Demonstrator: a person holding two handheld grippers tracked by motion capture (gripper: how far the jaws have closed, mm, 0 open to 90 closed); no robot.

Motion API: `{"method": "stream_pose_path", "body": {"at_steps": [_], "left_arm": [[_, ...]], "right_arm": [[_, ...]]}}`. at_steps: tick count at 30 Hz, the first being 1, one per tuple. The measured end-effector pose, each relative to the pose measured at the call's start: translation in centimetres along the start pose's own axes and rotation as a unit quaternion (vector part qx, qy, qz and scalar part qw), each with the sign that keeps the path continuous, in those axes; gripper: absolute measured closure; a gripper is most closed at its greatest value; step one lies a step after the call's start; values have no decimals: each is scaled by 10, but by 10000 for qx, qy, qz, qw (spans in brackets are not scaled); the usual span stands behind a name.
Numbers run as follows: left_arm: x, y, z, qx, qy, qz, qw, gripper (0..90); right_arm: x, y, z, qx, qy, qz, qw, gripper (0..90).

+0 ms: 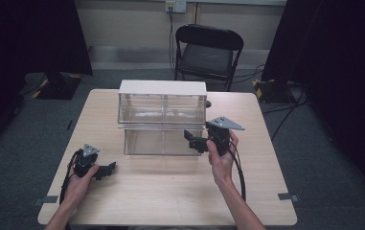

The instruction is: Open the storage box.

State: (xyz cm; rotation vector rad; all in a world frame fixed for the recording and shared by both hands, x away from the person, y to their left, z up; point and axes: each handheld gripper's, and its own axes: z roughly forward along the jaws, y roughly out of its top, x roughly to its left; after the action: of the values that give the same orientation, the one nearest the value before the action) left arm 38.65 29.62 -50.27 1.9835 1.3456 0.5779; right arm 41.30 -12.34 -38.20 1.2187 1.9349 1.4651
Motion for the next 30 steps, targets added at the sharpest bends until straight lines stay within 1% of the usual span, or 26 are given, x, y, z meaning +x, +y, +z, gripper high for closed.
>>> {"method": "stream_pose_path", "body": {"at_steps": [30], "left_arm": [[0,0,0,2,-8,-1,10000,82]], "right_arm": [[-1,0,0,-1,36,3,10000,91]]}}
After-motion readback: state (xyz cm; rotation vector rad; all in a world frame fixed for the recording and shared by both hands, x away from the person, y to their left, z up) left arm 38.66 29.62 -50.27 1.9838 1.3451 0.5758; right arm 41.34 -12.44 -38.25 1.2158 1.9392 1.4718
